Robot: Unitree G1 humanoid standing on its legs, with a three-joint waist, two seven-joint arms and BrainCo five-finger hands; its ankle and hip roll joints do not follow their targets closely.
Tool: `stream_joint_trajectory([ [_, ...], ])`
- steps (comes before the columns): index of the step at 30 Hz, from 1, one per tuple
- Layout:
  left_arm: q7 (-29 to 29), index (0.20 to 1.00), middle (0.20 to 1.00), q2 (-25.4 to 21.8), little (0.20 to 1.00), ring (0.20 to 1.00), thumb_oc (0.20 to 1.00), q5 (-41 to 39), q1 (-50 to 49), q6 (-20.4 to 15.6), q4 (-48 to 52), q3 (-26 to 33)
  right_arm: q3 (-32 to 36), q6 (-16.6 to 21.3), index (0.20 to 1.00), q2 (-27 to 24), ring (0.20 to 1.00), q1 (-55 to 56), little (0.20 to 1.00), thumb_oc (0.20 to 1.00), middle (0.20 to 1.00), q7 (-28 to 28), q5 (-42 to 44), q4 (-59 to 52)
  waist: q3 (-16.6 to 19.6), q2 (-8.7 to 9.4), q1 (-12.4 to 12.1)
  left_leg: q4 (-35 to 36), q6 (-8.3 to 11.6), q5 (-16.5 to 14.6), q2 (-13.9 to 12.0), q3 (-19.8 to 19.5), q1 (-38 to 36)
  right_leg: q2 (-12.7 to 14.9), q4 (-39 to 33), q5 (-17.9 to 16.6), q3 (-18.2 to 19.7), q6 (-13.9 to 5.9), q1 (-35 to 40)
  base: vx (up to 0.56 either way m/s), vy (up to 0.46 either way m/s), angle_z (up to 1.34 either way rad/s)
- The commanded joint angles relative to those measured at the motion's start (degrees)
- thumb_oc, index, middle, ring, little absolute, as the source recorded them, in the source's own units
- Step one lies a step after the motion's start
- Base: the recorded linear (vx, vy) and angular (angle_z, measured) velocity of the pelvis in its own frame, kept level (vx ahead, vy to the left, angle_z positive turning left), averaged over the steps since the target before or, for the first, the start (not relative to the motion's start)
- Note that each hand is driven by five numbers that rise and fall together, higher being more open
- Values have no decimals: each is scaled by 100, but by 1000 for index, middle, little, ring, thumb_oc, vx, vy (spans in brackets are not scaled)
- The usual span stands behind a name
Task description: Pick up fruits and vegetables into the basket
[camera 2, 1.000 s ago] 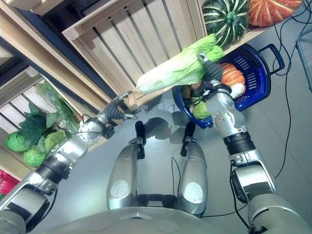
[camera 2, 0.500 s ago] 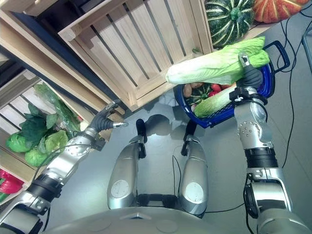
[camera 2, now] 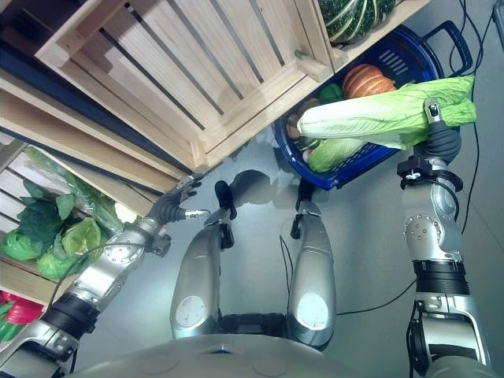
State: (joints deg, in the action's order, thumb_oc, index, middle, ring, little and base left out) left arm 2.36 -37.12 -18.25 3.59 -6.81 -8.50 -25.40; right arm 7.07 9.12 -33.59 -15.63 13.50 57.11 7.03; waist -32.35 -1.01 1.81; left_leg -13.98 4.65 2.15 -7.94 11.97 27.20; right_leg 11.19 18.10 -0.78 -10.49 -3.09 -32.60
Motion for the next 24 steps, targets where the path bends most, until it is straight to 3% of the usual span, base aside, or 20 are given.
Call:
stream_joint_trajectory([
  [1, -46, 1000, 1000, -32, 1000, 1000, 1000, -292, -201, -222, -115, -276, 315, 607, 200, -509, 200, -130, 200, 200, 200, 65, 212, -71, 255, -193, 147, -394, -222, -401, 103, 220, 307, -92, 508, 360, -167, -247, -104, 59, -42, -9],
  [2, -89, 1000, 1000, -6, 1000, 1000, 1000, -292, -245, -292, -198, -369, 288, 588, 200, -535, 200, -122, 200, 200, 200, 93, 274, -26, 255, -232, 145, -408, -154, -518, 124, 134, 278, -99, 591, 512, -105, -293, -102, 50, -22, -5],
  [11, -47, 1000, 1000, 146, 1000, 1000, 1000, -533, -104, -552, -410, -735, 58, 131, 200, -835, 200, -703, 200, 200, 200, 123, 455, 693, 255, -565, 12, -500, -49, -397, 155, 60, 850, -2, 931, 630, -129, -215, -773, 23, -10, -1],
  [17, 58, 1000, 1000, 215, 1000, 1000, 1000, -800, 92, -620, -449, -998, -287, -103, 200, -1066, 200, -1579, 200, 200, 200, 56, 517, 1911, 255, -785, -192, -545, -24, -332, 175, -17, 1168, 78, 1155, 695, -191, -153, -1132, 35, -53, 8],
  [18, 138, 1000, 1000, 211, 1000, 1000, 1000, -870, 163, -643, -444, -1123, -477, -205, 200, -1157, 200, -2046, 200, 200, 200, 73, 463, 2511, 255, -879, -288, -568, -26, -325, 201, -70, 1276, 97, 1256, 725, -208, -126, -1264, 38, -61, 8],
  [24, 16, 1000, 1000, 232, 1000, 1000, 1000, -909, 386, -746, -294, -1462, -1054, -575, 200, -1341, 200, -3320, 200, 200, 200, 438, 106, 4023, 255, -1126, -527, -668, -45, -332, 250, -162, 1567, 188, 1509, 810, -258, -63, -1592, 27, -35, 11],
])
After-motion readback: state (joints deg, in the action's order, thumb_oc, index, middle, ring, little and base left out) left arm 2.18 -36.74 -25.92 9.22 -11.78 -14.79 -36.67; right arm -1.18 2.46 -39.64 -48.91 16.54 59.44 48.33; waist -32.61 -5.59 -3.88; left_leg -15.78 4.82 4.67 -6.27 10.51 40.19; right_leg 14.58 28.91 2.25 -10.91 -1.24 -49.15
